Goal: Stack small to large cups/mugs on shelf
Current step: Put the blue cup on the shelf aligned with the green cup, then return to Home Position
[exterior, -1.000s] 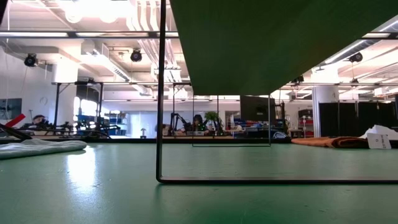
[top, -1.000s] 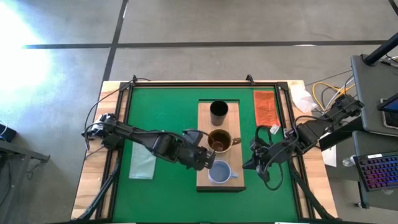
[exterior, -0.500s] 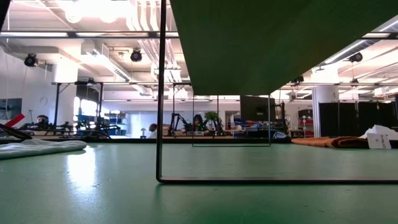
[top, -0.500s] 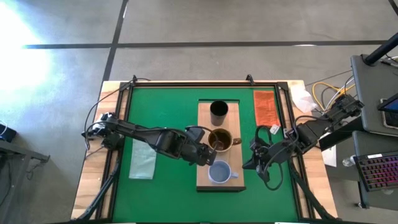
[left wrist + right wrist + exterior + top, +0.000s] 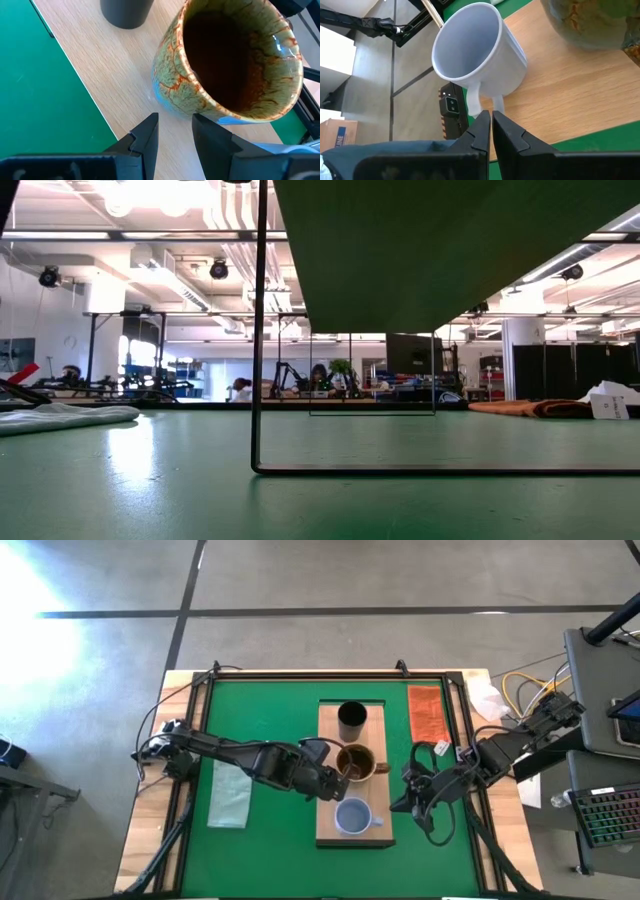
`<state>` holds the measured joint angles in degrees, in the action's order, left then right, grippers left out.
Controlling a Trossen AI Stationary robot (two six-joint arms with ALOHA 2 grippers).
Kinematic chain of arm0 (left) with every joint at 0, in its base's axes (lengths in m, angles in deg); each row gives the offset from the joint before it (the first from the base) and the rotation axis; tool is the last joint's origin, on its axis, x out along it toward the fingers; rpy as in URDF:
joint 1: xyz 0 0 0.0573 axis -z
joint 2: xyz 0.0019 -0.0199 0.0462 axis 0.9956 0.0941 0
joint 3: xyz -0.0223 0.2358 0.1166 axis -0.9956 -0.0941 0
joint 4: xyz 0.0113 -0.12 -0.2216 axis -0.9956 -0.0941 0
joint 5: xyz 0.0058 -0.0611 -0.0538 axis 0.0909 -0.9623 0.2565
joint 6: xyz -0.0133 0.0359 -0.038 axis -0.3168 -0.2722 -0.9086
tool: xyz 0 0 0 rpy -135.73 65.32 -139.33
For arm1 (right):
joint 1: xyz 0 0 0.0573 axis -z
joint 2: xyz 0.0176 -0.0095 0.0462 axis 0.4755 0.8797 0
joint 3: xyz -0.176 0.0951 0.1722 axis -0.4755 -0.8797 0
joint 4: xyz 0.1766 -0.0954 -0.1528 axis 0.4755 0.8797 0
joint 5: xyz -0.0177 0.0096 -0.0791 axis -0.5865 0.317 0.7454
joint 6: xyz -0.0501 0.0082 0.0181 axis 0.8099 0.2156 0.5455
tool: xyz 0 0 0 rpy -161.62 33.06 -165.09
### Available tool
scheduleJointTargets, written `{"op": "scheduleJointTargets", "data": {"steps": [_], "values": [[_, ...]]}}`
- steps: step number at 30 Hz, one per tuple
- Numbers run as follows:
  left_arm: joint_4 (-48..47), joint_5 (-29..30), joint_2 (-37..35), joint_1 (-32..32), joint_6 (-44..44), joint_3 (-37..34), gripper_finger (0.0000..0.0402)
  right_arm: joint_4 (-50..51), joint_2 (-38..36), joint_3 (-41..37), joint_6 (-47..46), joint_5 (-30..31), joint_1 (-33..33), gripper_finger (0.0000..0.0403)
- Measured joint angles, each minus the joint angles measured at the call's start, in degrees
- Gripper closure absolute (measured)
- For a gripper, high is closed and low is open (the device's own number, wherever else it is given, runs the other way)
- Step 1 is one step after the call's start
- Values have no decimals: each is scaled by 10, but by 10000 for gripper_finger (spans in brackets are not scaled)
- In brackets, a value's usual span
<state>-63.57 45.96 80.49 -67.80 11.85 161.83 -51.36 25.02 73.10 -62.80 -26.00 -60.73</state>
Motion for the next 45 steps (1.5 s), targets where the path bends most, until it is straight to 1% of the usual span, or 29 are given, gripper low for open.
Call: {"op": "scheduleJointTargets", "data": {"steps": [4,8,10,13,17,18,20,22,25,28,30,32,35,36,37,39,41,43,45], "values": [[0,-4,0,0,3,0,297,2,0,0,0,0,0,392],[0,-35,0,2,6,0,297,4,-2,0,3,0,0,392],[0,-51,0,5,17,0,297,2,-8,0,19,1,1,392],[0,-77,0,11,28,1,297,-4,-24,9,56,13,2,392],[1,-119,-6,13,97,6,297,-7,-53,49,146,37,3,392],[1,-134,-9,12,100,8,297,-5,-60,59,172,39,4,392],[13,-140,-14,12,96,8,297,-2,-72,81,196,42,4,392],[58,-149,-19,15,134,8,297,-1,-82,106,198,45,4,392],[170,-185,-31,23,267,8,297,-7,-97,151,215,46,4,392],[292,-212,-48,23,386,8,297,-10,-106,184,277,43,3,392],[353,-222,-58,17,462,7,297,-5,-108,199,314,28,2,392],[403,-250,-69,6,519,6,297,6,-108,204,320,-10,2,392],[457,-324,-81,-11,581,4,297,6,-107,192,349,-131,2,392],[463,-350,-83,-18,593,2,297,-9,-107,183,353,-160,3,392],[466,-374,-84,-24,602,1,297,-33,-107,170,356,-174,3,392],[470,-415,-84,-41,613,-3,297,-92,-112,138,371,-188,3,392],[476,-441,-84,-59,617,-19,297,-141,-123,102,382,-193,7,392],[507,-474,-84,-77,616,-46,297,-176,-139,65,383,-195,22,392],[549,-523,-85,-97,614,-76,297,-206,-165,27,372,-196,42,392]]}}
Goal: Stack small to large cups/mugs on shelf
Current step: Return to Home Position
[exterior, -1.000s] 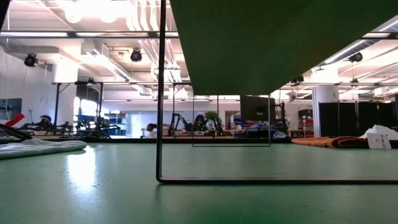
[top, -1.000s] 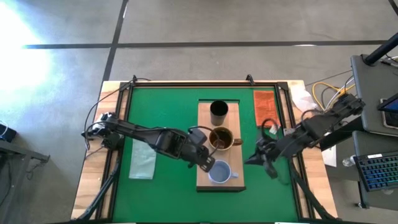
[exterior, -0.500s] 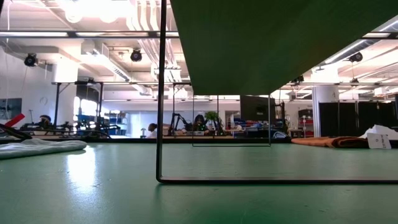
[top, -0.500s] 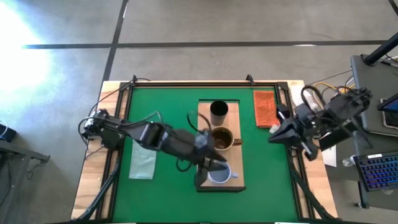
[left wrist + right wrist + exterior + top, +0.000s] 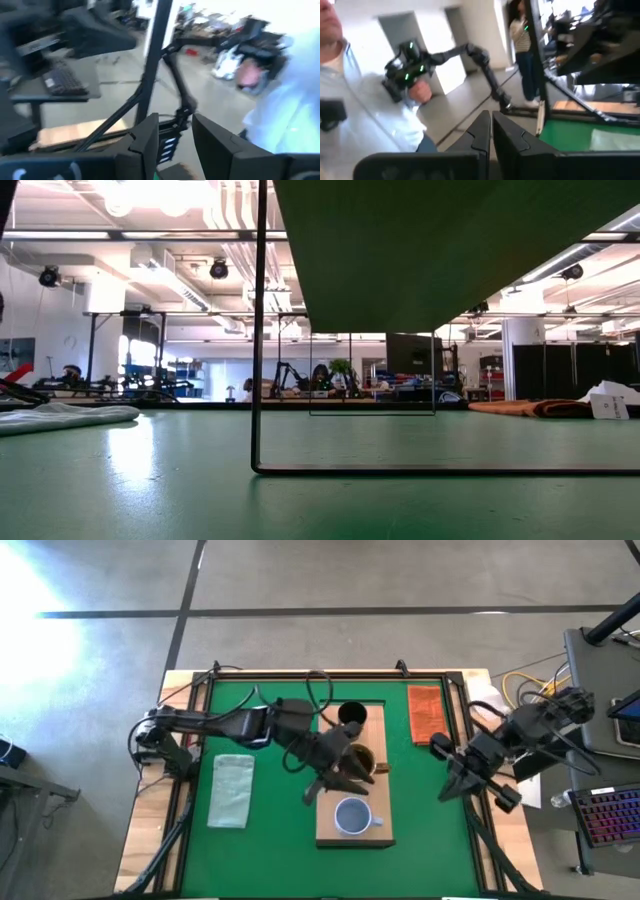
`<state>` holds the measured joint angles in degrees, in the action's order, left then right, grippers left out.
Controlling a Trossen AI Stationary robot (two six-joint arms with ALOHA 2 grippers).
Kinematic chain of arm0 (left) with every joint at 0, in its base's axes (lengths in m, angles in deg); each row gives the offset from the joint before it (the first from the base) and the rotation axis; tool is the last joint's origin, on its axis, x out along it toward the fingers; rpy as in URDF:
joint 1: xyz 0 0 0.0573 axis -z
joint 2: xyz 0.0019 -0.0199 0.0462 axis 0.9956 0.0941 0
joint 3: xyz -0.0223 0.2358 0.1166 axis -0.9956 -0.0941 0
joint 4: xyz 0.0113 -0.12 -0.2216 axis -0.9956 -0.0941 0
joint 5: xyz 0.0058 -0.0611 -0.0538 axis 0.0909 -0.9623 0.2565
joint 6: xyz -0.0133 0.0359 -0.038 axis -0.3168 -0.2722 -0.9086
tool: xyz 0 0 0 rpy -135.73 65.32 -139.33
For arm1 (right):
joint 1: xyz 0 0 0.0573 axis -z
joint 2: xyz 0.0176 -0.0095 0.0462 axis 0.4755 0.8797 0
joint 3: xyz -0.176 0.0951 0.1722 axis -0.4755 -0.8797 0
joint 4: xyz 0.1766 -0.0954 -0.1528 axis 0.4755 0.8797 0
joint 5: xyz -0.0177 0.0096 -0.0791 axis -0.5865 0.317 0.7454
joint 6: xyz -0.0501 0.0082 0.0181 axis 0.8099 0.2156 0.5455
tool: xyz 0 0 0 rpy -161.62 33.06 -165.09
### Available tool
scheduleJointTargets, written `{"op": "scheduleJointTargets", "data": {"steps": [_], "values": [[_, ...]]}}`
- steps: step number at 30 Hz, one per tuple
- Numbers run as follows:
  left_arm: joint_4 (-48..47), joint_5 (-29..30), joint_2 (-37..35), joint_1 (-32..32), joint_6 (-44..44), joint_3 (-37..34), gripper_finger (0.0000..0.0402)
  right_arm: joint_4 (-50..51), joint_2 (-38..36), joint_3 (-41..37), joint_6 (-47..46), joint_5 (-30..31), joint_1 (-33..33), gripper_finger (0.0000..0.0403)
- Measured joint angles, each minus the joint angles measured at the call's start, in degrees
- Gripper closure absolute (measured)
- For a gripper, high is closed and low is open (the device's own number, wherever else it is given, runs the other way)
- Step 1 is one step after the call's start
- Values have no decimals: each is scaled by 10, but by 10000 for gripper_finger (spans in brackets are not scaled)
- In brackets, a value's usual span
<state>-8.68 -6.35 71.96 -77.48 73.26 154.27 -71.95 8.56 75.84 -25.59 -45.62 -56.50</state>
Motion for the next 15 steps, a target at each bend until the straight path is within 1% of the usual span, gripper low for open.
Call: {"op": "scheduleJointTargets", "data": {"steps": [1,3,5,7,8,9,12,14,15], "values": [[28,-23,-1,-9,-7,-16,297,-16,-15,-20,-5,-1,10,392],[74,-44,-12,-26,-31,-52,297,-53,-48,-63,-10,-4,31,392],[114,-46,-29,-39,-54,-91,297,-95,-80,-105,-10,-20,51,392],[147,-25,-52,-47,-77,-137,297,-140,-108,-139,-11,-44,67,392],[158,1,-69,-50,-87,-161,297,-157,-120,-152,-13,-51,73,392],[159,41,-88,-50,-91,-186,297,-174,-130,-163,-15,-53,78,392],[153,178,-166,-48,-95,-262,297,-181,-157,-179,-17,-54,93,392],[167,236,-224,-48,-95,-318,297,-175,-169,-181,-16,-54,102,392],[181,253,-250,-48,-95,-347,297,-171,-175,-181,-13,-54,107,392]]}}
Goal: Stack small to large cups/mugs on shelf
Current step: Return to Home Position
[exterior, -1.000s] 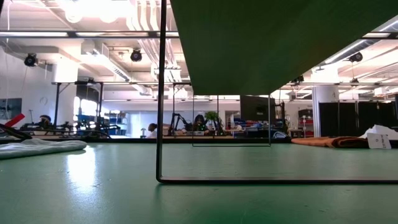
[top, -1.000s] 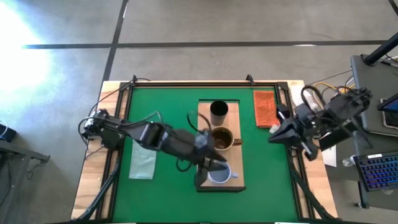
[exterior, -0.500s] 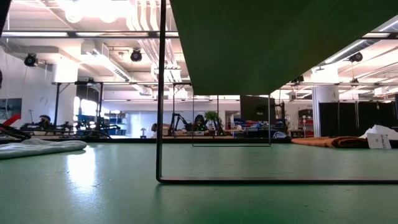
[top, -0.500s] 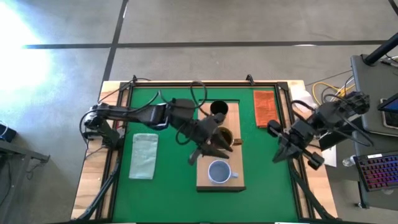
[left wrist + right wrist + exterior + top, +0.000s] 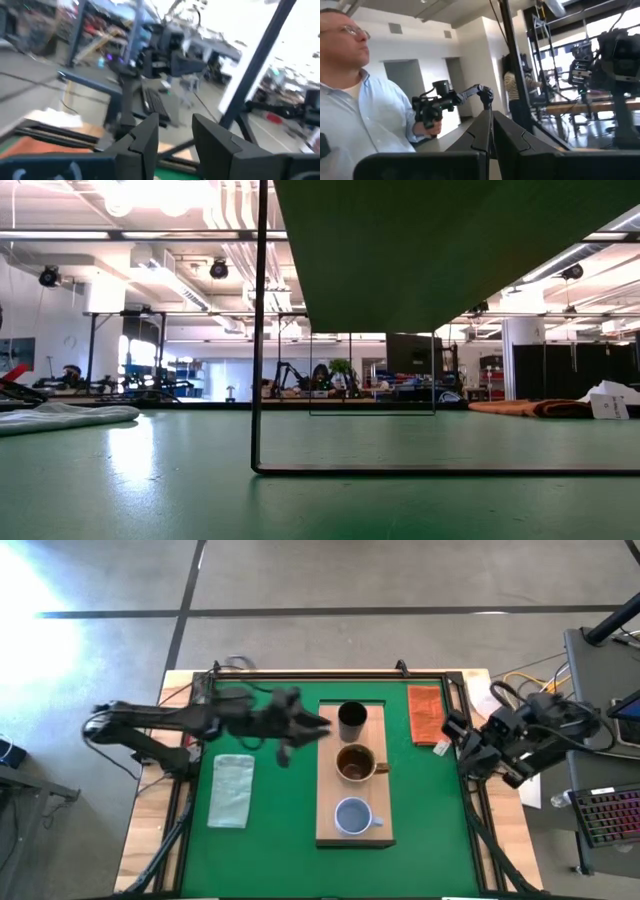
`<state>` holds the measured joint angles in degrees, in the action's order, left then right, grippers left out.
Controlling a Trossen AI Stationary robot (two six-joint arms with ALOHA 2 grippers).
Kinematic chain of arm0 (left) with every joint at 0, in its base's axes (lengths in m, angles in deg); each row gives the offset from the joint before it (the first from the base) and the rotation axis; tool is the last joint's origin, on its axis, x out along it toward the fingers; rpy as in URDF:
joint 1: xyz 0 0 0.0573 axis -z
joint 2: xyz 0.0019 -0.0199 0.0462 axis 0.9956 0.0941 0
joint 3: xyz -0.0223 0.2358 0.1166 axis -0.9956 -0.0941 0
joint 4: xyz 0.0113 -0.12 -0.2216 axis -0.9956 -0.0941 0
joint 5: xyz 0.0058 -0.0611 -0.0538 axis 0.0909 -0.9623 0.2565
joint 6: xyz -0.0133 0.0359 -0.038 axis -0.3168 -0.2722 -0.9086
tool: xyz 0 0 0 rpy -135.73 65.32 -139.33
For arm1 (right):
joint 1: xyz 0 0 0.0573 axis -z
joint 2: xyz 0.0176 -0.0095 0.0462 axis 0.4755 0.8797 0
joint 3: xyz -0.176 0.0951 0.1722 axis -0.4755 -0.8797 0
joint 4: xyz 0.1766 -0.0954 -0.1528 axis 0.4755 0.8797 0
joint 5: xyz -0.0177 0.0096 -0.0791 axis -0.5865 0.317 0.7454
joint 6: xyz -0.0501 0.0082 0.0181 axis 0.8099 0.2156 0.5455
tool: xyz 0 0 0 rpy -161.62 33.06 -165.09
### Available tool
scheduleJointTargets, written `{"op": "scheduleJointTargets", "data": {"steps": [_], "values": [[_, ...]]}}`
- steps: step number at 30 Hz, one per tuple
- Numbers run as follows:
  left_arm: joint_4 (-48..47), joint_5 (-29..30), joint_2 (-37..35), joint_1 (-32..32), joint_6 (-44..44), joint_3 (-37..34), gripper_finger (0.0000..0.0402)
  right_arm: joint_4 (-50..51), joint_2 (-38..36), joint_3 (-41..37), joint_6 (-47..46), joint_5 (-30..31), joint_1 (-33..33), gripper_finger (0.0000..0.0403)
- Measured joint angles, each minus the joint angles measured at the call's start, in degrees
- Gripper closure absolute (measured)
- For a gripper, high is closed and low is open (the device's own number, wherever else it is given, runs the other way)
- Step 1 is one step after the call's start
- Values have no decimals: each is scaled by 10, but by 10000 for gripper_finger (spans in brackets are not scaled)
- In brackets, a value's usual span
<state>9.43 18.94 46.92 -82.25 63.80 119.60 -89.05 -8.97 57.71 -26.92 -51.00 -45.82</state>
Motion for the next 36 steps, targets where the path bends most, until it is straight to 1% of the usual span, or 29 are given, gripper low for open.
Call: {"op": "scheduleJointTargets", "data": {"steps": [2,6,10,14,18,22,29,34,36], "values": [[37,10,-48,0,8,-57,297,17,-12,0,13,-1,10,392],[109,10,-126,1,11,-161,297,72,-48,0,27,-1,37,392],[153,15,-181,1,1,-250,297,106,-87,-1,27,1,63,392],[207,16,-226,1,-13,-324,297,107,-130,-18,33,8,71,392],[230,46,-274,1,-33,-384,297,106,-177,-51,28,24,71,392],[231,49,-322,1,-38,-428,297,103,-226,-102,16,37,71,392],[231,62,-405,1,-39,-495,297,79,-318,-204,0,40,71,392],[232,63,-459,1,-52,-551,297,20,-303,-244,-14,42,71,392],[228,62,-484,1,-59,-578,297,20,-303,-260,-13,44,71,392]]}}
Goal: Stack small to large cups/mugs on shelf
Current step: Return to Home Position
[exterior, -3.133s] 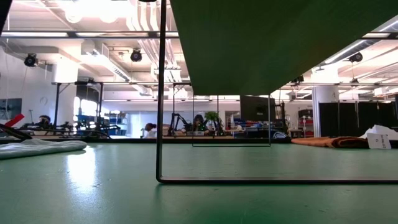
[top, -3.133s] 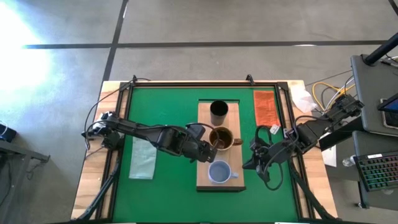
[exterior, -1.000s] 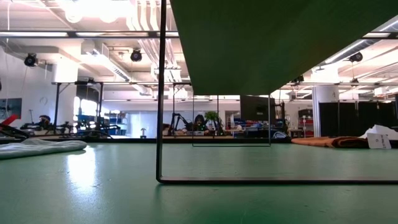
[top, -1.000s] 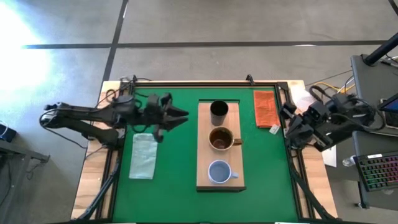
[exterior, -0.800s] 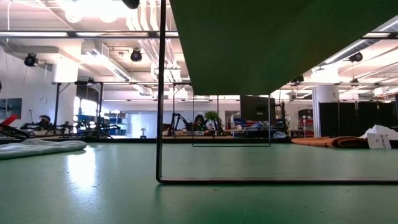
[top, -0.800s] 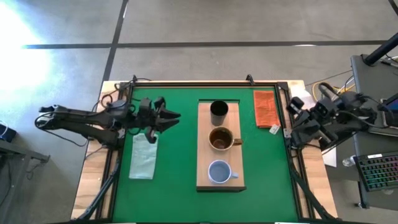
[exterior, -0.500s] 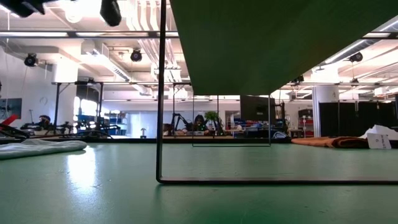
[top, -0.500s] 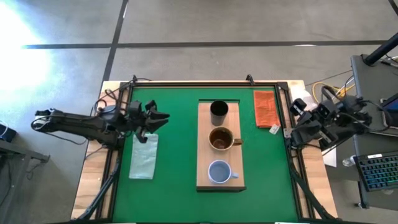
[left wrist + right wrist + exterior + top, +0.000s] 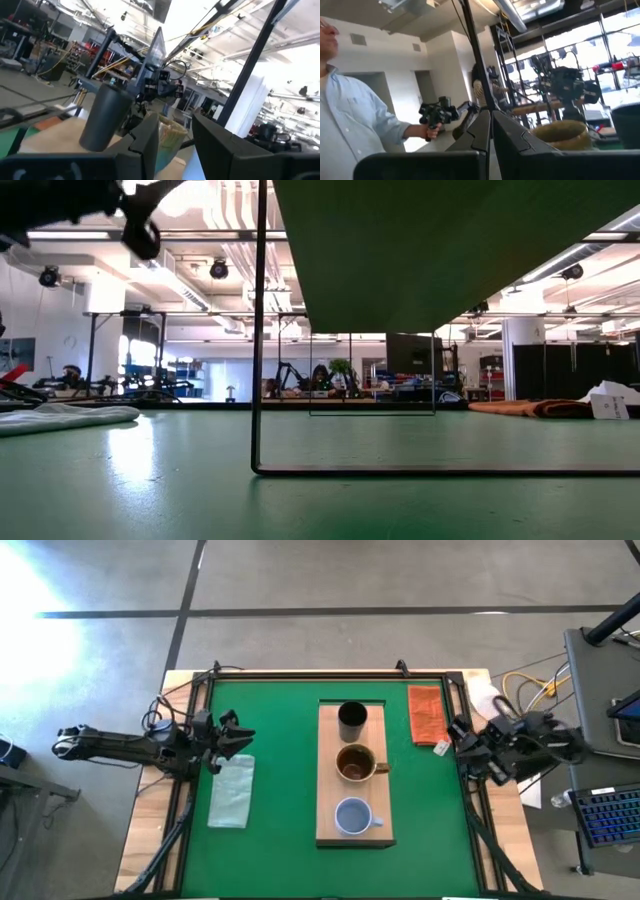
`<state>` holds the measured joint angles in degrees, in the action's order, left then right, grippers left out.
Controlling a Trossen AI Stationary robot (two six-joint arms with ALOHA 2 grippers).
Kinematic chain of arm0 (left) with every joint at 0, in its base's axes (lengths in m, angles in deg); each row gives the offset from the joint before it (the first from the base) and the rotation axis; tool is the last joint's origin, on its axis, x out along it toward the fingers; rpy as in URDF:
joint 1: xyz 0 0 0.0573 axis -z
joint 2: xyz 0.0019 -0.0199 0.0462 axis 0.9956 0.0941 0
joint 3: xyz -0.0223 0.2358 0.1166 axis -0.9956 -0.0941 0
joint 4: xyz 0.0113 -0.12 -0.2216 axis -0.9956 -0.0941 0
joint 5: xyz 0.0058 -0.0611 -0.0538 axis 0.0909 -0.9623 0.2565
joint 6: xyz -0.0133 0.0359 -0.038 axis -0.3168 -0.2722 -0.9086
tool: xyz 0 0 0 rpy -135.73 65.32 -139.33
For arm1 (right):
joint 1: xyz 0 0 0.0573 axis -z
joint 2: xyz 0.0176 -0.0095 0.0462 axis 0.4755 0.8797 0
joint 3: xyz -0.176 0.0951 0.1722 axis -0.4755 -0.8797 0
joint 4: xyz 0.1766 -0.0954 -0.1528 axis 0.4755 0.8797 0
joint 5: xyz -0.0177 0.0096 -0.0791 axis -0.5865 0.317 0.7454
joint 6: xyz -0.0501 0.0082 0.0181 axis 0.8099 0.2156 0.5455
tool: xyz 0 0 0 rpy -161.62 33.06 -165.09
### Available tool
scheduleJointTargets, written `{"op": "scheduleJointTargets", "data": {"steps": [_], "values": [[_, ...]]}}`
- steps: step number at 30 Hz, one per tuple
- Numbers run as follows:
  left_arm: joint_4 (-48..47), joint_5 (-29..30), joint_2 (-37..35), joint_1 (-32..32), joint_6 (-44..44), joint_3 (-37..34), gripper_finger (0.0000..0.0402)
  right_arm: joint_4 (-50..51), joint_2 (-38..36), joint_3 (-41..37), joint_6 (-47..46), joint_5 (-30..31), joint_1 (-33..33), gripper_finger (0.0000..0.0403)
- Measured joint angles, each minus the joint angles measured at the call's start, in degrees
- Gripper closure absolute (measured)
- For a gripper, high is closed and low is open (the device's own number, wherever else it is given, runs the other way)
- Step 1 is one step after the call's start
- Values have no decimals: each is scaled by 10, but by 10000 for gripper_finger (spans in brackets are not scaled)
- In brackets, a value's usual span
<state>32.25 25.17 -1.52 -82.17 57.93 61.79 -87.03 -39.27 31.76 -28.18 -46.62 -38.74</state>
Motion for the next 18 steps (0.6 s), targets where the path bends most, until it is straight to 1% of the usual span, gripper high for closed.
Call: {"op": "scheduleJointTargets", "data": {"steps": [5,9,12,16,18], "values": [[2,-1,-82,0,-23,-67,297,-45,-14,-40,-3,0,0,392],[6,-15,-147,0,-28,-119,297,-72,-14,-70,-1,6,0,392],[-62,-16,-188,0,-30,-122,297,-97,-14,-96,8,11,0,392],[-94,-16,-226,0,-30,-123,297,-156,-14,-136,14,13,0,392],[-107,-15,-232,0,-29,-123,297,-186,-14,-160,14,20,0,392]]}}
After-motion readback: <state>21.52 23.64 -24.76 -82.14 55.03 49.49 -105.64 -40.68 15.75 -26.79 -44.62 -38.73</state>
